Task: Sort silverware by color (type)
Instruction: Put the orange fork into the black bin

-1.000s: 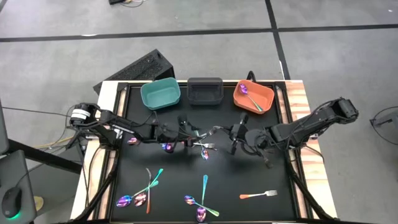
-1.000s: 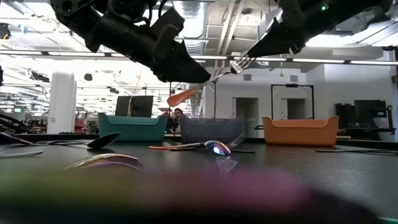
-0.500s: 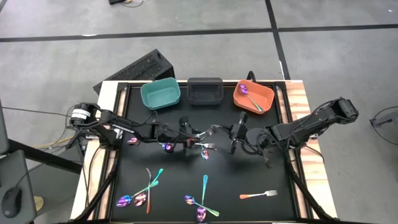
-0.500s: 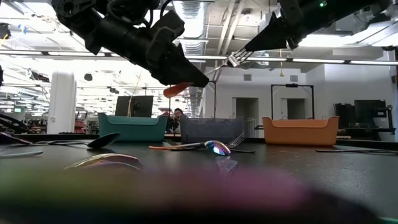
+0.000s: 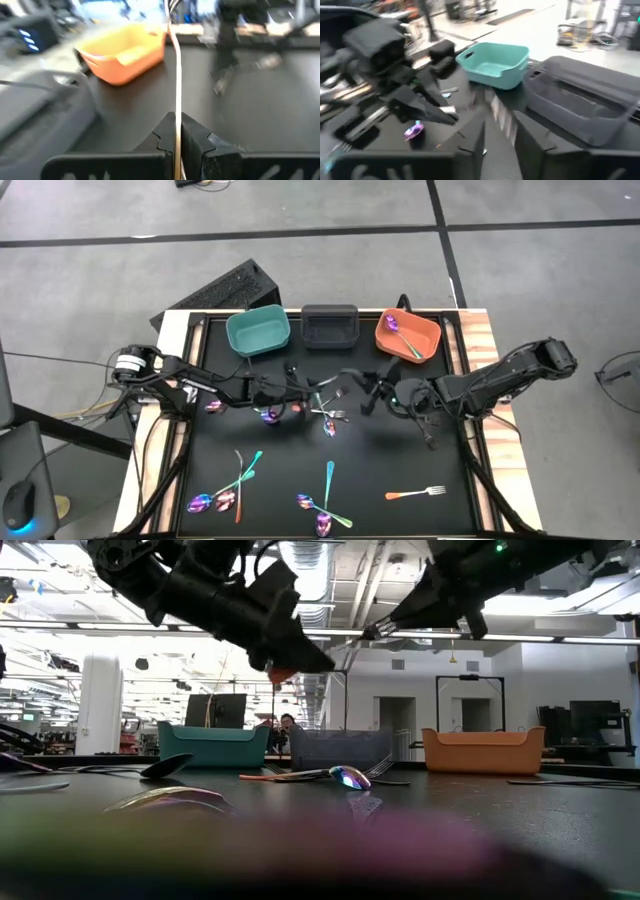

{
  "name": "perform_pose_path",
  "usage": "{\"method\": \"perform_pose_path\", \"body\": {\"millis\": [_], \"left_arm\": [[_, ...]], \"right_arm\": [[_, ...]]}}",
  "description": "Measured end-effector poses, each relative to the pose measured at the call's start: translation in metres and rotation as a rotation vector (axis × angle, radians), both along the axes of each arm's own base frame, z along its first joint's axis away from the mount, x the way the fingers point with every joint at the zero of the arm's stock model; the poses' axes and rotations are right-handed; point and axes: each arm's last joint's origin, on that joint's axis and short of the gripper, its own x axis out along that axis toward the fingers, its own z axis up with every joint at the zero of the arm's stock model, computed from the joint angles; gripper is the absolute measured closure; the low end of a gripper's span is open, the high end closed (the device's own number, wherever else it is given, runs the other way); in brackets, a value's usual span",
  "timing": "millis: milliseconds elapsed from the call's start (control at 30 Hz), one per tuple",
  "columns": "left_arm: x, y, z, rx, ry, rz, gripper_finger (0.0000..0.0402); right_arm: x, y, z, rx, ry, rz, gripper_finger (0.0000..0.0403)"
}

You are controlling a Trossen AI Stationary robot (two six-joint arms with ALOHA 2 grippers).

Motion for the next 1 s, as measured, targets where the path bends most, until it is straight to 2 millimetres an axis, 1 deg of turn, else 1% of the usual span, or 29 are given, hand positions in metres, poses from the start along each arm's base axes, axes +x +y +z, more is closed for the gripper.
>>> {"method": "perform_pose_path", "body": {"millis": [133,200,300,367,500,600,767,900,1000], "left_arm": [[0.001,0.003,0.007,0.007,-0.079,0.089,0.0401],[0.001,0.003,0.008,0.01,-0.096,0.106,0.0401],[0.001,0.003,0.009,0.011,-0.105,0.121,0.0401],[0.001,0.003,0.011,0.013,-0.124,0.126,0.0401],[0.001,0.003,0.016,0.029,-0.186,0.114,0.0401],[0.001,0.003,0.018,0.046,-0.198,0.096,0.0401],[0.001,0.003,0.018,0.054,-0.2,0.091,0.0401],[0.001,0.003,0.018,0.061,-0.2,0.09,0.0401],[0.001,0.003,0.018,0.069,-0.192,0.088,0.0401]], "right_arm": [[-0.003,0.006,0.001,0.0,-0.043,-0.104,0.0232],[-0.006,0.01,0.002,-0.021,-0.053,-0.157,0.0214],[-0.008,0.014,0.003,-0.024,-0.088,-0.215,0.0194],[-0.007,0.014,0.006,-0.001,-0.126,-0.217,0.0188],[0.008,0.006,0.005,0.067,-0.211,-0.15,0.0188],[0.024,-0.001,0.002,0.1,-0.298,-0.07,0.0193],[0.045,-0.015,-0.008,0.118,-0.418,-0.008,0.0209],[0.056,-0.027,-0.018,0.139,-0.458,0.004,0.023],[0.063,-0.032,-0.023,0.138,-0.442,-0.003,0.0251]]}}
